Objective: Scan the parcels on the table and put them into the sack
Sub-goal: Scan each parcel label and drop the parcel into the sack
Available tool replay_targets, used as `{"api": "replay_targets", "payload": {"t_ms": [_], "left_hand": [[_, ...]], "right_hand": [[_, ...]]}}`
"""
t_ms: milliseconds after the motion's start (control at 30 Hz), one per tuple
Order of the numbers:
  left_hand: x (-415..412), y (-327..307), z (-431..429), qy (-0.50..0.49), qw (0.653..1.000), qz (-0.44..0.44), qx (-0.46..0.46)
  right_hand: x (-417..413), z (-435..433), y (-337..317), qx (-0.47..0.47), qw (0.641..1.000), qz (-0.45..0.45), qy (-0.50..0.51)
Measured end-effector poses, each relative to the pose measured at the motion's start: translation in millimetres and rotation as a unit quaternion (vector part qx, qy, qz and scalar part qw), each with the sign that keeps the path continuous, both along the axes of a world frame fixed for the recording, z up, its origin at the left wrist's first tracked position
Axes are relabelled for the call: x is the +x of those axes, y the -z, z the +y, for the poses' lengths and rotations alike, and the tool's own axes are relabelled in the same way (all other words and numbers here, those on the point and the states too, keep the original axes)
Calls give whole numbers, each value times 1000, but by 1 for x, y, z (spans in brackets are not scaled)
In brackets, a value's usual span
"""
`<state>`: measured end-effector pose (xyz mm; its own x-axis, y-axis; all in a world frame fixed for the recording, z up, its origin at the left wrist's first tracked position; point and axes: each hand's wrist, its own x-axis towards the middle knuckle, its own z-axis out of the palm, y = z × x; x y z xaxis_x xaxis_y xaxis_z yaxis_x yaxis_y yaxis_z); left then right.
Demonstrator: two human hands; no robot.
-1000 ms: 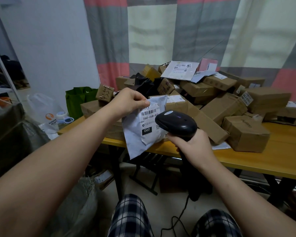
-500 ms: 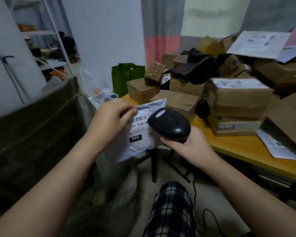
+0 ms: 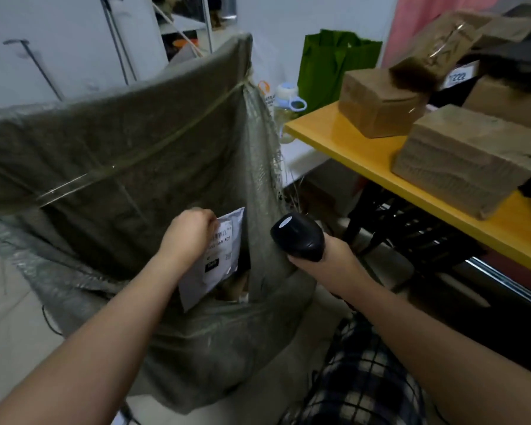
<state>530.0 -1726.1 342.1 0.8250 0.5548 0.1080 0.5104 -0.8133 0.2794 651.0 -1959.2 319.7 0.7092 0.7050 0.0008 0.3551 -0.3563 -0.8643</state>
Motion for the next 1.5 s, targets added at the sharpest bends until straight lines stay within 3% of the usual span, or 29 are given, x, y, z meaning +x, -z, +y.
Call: {"api": "replay_targets", "payload": {"t_ms": [100,200,300,367,600,1000,1133,1233,1300,1400,1500], "left_hand": [[14,45,6,-24,996,63,-54],[28,81,3,-38,994,69,-81],[36,99,-4,-45,992,97,-69],[39,101,-11,-33,996,70,-46],[57,35,-73,68,993,-95,6],[129,-67,-229,264,940,-214,-19],[156,-92,-280,322,914,-246,-23],[185,-119,-323,353,897,-253,-88],[205,-138,-348,348,890,-244,-168],[231,-162,-370,265,899,-202,-285],[239,-169,-380,232,902,-153,-330]], "right_hand": [[3,8,24,-9,1000,5,26],[7,7,44,-6,999,9,34],[11,2,56,-13,999,6,48],[15,-3,58,-8,997,-6,72],[28,-39,22,72,979,-37,187],[26,-194,-85,141,935,-182,269],[28,-241,-106,188,896,-215,339],[38,-279,-123,237,836,-233,437],[51,-300,-138,243,820,-217,470],[67,-319,-160,240,847,-162,447],[71,-323,-168,268,875,-117,386]]}}
